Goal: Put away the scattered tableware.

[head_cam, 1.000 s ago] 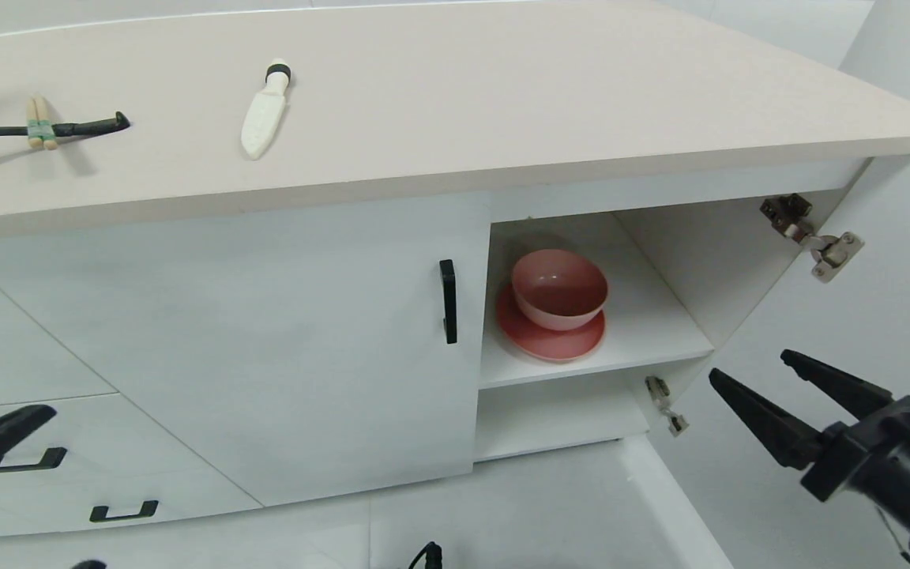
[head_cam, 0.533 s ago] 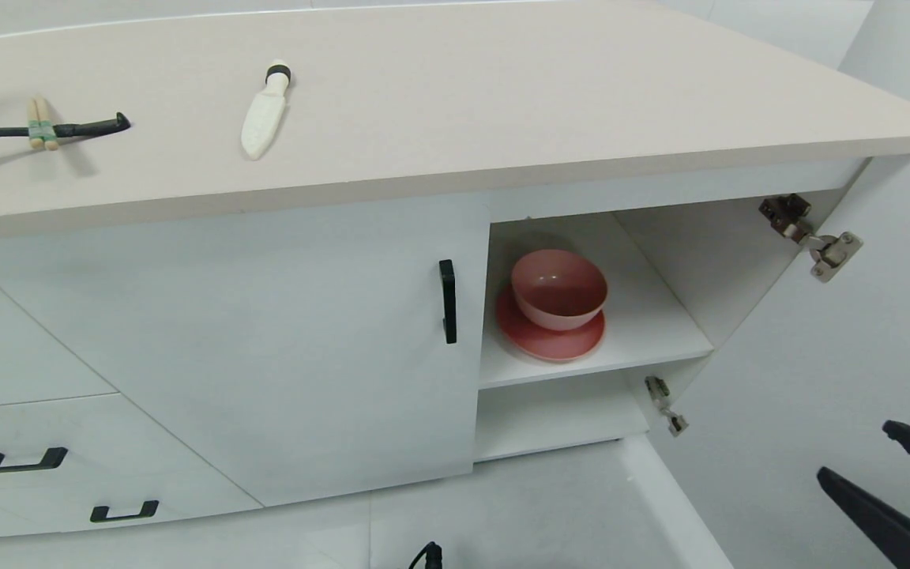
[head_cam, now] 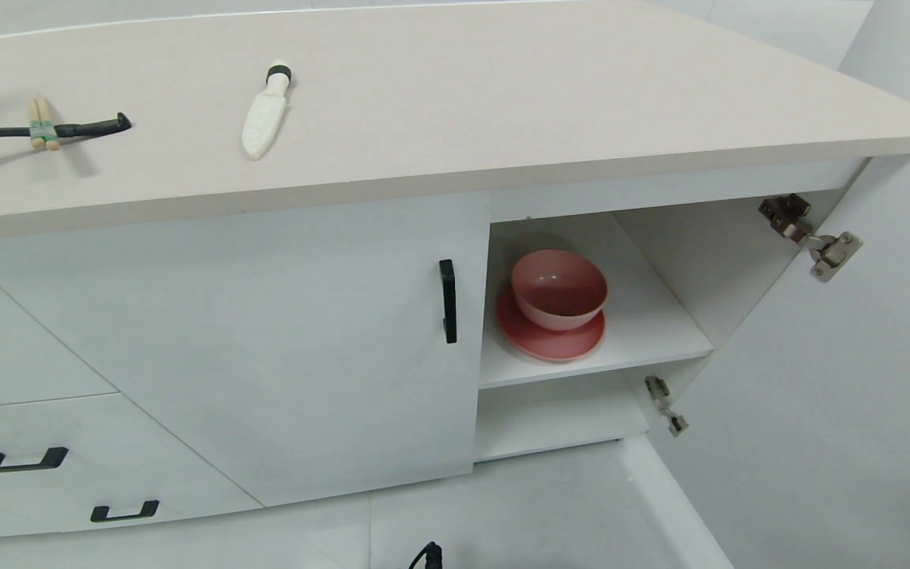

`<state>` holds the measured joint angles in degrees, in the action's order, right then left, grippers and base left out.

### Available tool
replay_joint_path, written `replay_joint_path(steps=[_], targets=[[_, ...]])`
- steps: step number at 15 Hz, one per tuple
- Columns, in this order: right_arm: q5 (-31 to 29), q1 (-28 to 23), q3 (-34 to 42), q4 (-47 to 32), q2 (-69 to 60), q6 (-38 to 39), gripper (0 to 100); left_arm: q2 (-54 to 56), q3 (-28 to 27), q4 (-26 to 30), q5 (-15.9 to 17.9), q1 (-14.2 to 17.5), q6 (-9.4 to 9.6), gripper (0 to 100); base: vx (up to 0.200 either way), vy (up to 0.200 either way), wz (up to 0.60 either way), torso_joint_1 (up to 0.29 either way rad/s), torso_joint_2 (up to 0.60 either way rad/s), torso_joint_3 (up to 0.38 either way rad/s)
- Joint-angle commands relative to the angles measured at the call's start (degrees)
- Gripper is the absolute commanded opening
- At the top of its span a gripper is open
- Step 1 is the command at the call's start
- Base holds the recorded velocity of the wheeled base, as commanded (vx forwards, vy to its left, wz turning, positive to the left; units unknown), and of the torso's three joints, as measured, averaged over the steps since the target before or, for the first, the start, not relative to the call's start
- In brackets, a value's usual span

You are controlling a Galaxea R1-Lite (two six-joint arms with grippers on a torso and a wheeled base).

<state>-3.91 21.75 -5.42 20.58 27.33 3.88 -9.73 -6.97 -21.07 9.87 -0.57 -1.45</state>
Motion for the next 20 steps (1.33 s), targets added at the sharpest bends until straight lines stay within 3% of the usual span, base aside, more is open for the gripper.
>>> replay_joint_path(steps=[1, 4, 5, 9, 11, 14, 16, 20], targets=[[0.05, -1.88, -1.17, -3.70, -7.20, -2.38, 100, 5.33, 0.47, 3.22, -0.21, 2.24, -0.04, 100, 0.000, 0.000, 0.00, 0.000, 0.00, 0.000], [0.05, -4.52, -0.99, -7.75, -12.21, -3.61, 100, 5.95, 6.27, 3.49, -2.93, 2.59, 0.66, 100, 0.000, 0.000, 0.00, 0.000, 0.00, 0.000], [0.05, -5.58, -0.73, -9.86, -14.24, -3.61, 100, 5.95, 6.97, 5.16, -3.37, 2.59, 1.89, 100, 0.000, 0.000, 0.00, 0.000, 0.00, 0.000], [-2.24, -7.69, 0.85, -15.57, -21.71, -3.00, 100, 5.95, 6.97, 16.76, -7.94, 2.59, 3.03, 100, 0.000, 0.000, 0.00, 0.000, 0.00, 0.000], [-2.06, -7.69, 2.70, -15.83, -21.71, -3.35, 100, 5.95, 6.97, 21.68, -9.35, 2.59, 2.33, 100, 0.000, 0.000, 0.00, 0.000, 0.00, 0.000], [-2.06, -7.69, 5.42, -17.50, -21.71, -3.79, 100, 5.95, 6.97, 21.24, -9.35, 2.59, 2.33, 100, 0.000, 0.000, 0.00, 0.000, 0.00, 0.000], [-1.89, -7.69, 5.42, -18.73, -21.71, -0.71, 100, 9.02, 6.97, 21.24, -9.26, 0.92, 2.33, 100, 0.000, 0.000, 0.00, 0.000, 0.00, 0.000], [0.49, -8.04, 5.25, -21.28, -21.79, -3.79, 100, 9.73, 6.97, 21.24, -9.35, 0.57, 2.15, 100, 0.000, 0.000, 0.00, 0.000, 0.00, 0.000]])
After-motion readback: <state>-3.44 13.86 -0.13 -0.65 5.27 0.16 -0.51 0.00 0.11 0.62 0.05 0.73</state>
